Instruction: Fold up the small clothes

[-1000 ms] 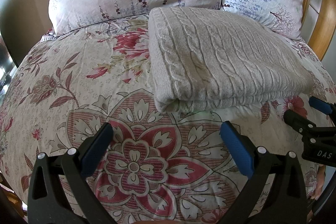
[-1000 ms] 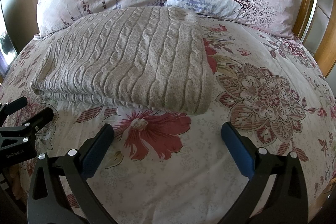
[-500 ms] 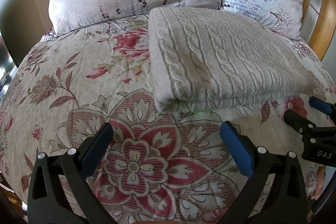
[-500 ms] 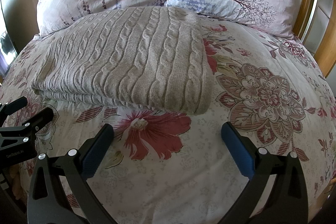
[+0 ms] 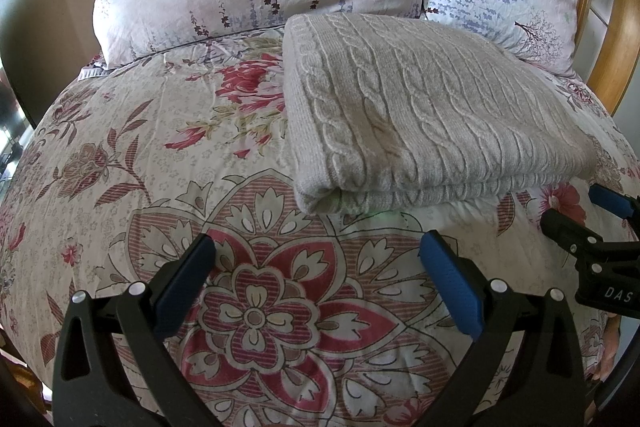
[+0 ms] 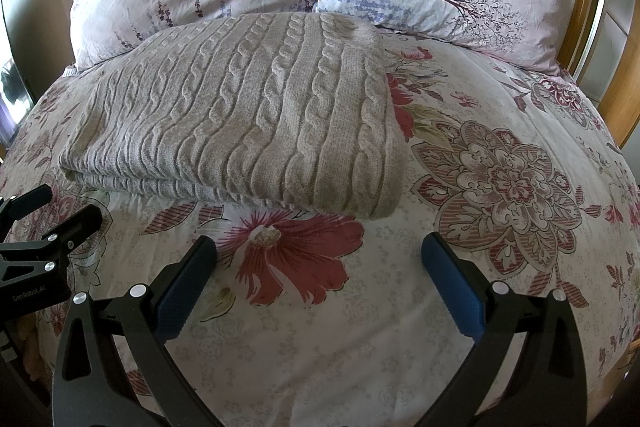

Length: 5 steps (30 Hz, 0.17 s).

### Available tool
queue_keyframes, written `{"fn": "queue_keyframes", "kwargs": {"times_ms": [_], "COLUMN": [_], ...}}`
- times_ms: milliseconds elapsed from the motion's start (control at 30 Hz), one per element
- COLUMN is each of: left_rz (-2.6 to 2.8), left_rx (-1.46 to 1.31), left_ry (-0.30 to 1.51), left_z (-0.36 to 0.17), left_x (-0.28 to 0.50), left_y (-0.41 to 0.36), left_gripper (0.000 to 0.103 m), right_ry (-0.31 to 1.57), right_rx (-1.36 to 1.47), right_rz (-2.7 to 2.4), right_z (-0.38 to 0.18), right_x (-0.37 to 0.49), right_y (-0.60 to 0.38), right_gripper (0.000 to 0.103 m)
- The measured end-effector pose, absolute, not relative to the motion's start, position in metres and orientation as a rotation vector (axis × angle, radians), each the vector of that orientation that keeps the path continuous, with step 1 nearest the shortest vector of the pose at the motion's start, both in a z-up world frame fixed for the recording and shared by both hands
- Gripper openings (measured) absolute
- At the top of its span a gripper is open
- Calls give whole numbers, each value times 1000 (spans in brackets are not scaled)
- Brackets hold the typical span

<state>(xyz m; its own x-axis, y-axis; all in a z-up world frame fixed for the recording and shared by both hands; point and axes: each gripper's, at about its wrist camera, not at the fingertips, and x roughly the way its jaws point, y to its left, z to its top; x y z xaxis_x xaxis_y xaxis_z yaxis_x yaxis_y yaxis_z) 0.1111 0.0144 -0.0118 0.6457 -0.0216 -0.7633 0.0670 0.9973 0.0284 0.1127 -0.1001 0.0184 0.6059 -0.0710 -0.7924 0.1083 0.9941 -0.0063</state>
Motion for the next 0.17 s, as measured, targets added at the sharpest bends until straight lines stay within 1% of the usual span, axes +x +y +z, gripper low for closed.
{"fn": "queue_keyframes", "kwargs": {"times_ms": [167], "left_rz": [-50], "left_rx": [56], "left_ry": [867], "left_z": [-12], "left_x": [111], "left_y": [14], "left_gripper": [101], "right_ry": [914], "right_rx": [44], "right_rz": [-104], "right_z": [19], "right_x": [113], "right_y": [-100], "right_gripper": [102]}}
